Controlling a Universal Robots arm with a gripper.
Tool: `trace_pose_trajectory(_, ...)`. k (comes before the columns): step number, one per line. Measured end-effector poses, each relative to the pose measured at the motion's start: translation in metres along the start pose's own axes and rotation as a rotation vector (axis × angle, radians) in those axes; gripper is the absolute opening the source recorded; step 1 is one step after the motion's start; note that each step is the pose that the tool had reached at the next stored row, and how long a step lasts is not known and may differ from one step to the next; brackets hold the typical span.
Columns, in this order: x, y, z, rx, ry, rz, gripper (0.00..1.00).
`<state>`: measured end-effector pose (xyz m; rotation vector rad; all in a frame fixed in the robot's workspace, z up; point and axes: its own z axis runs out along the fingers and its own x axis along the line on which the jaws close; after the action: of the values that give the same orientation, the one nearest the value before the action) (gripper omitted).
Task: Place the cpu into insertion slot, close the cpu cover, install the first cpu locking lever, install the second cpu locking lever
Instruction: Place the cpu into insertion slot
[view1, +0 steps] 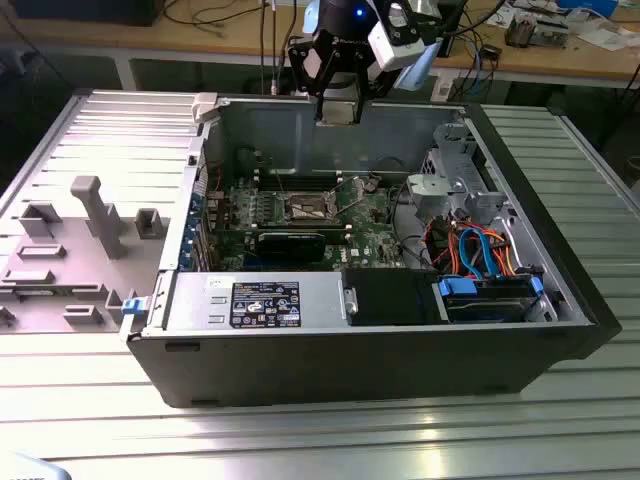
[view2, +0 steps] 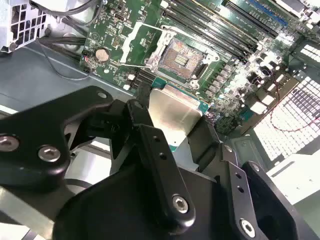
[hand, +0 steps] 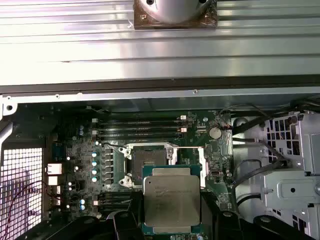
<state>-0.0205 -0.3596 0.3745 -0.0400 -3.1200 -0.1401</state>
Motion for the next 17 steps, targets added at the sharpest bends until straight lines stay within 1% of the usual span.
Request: trace_pose_trajectory(17,0.0001,-0.0004,0.004,0.0,0.0,0.0,0.55)
